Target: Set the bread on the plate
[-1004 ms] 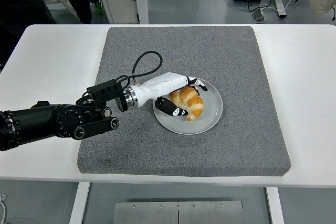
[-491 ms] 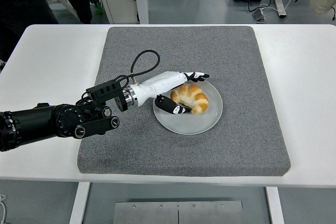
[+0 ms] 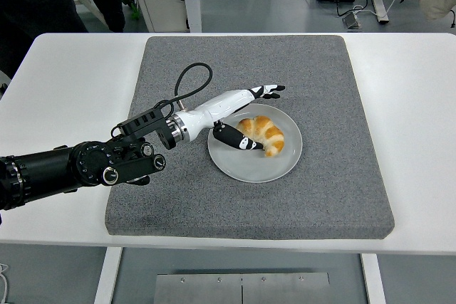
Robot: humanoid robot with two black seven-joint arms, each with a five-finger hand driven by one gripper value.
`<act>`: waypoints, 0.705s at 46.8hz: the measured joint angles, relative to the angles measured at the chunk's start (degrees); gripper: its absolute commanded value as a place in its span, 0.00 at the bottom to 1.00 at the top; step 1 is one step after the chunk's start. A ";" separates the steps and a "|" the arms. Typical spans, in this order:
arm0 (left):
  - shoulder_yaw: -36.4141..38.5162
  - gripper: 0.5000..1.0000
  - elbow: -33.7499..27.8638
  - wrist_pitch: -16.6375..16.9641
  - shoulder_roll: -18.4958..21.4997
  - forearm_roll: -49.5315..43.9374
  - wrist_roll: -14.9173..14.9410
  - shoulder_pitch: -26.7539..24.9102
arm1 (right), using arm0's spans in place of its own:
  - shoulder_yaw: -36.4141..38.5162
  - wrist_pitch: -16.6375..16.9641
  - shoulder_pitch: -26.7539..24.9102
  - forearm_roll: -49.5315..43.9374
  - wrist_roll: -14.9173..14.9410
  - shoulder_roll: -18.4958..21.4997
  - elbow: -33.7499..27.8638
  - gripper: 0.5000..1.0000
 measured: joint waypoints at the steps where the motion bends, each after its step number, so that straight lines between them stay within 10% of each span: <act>1: -0.28 0.85 -0.01 0.00 -0.27 -0.46 0.02 0.00 | 0.00 0.01 0.00 0.00 0.00 0.00 0.00 1.00; 33: -25.22 0.85 0.40 -9.60 3.02 -15.02 5.28 -0.07 | -0.01 -0.03 0.01 0.00 0.00 0.00 0.00 1.00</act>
